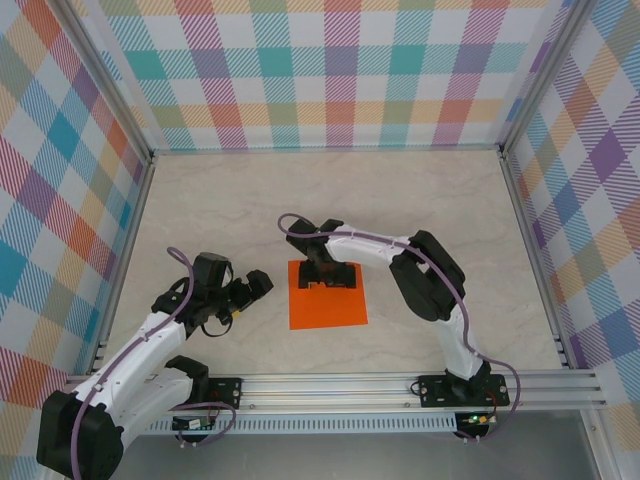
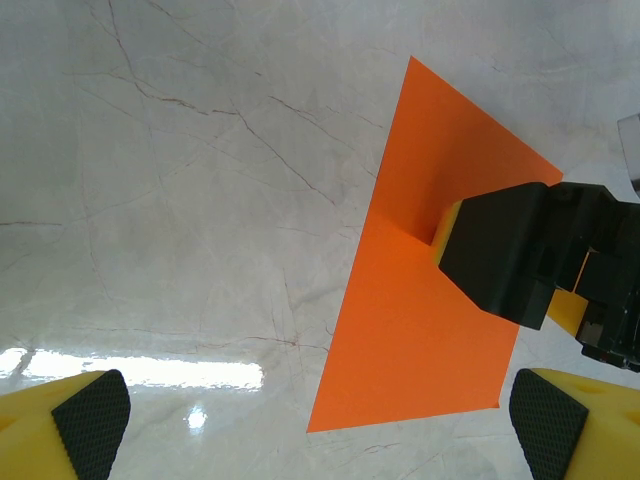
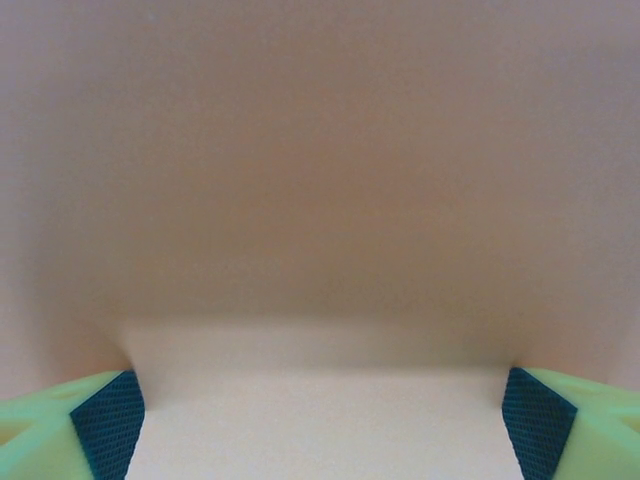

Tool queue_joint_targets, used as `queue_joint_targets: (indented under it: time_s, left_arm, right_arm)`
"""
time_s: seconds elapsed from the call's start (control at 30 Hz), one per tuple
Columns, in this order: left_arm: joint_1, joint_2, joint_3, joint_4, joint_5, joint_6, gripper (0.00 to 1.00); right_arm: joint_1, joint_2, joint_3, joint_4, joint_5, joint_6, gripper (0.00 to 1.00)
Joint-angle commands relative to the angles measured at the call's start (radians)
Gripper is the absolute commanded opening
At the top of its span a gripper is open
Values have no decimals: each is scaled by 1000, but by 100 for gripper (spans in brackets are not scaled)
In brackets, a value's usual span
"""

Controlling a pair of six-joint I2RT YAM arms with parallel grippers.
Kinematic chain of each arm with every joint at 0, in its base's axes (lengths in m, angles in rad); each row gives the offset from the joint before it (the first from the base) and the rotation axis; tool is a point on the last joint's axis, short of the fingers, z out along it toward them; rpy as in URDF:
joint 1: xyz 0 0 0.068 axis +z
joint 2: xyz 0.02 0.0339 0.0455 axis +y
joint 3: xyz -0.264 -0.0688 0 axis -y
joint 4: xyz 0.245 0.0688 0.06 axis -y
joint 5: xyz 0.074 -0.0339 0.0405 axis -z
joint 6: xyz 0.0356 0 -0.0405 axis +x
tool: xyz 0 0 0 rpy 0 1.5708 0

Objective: Fold a paper plane with a square sheet of paper (pick it up from the middle)

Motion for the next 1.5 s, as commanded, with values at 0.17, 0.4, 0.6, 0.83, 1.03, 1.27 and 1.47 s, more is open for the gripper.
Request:
queue_joint_targets:
  time_s: [0.17,0.4,0.6,0.83,1.03,1.27,1.47]
  left_arm:
    - [12,2,-4,-13,11,1,100]
    - [12,-8,-4,-23,7,0,100]
    - [12,-6,-8,-11,9,-1,100]
    - [12,-8,-10,-14,11,-1,100]
    - [12,-12,-12,-17,8,-2,100]
    - [12,-13,-14,-16,4,-1,100]
    - [12,-2,-9,-15,10,-2,100]
  right_arm:
    - [19,58,-74,6,-63,16,84]
    - [18,-23,20,-79,-14,-19,93]
    - [24,-63,28,-72,-28,-17,100]
    - [47,11,23,-63,-49,5,100]
    - [48,91,-29,-51,-62,37,100]
    - [51,107,-98,-30,-75,54,88]
    - [45,50,-65,-23,-69,24,85]
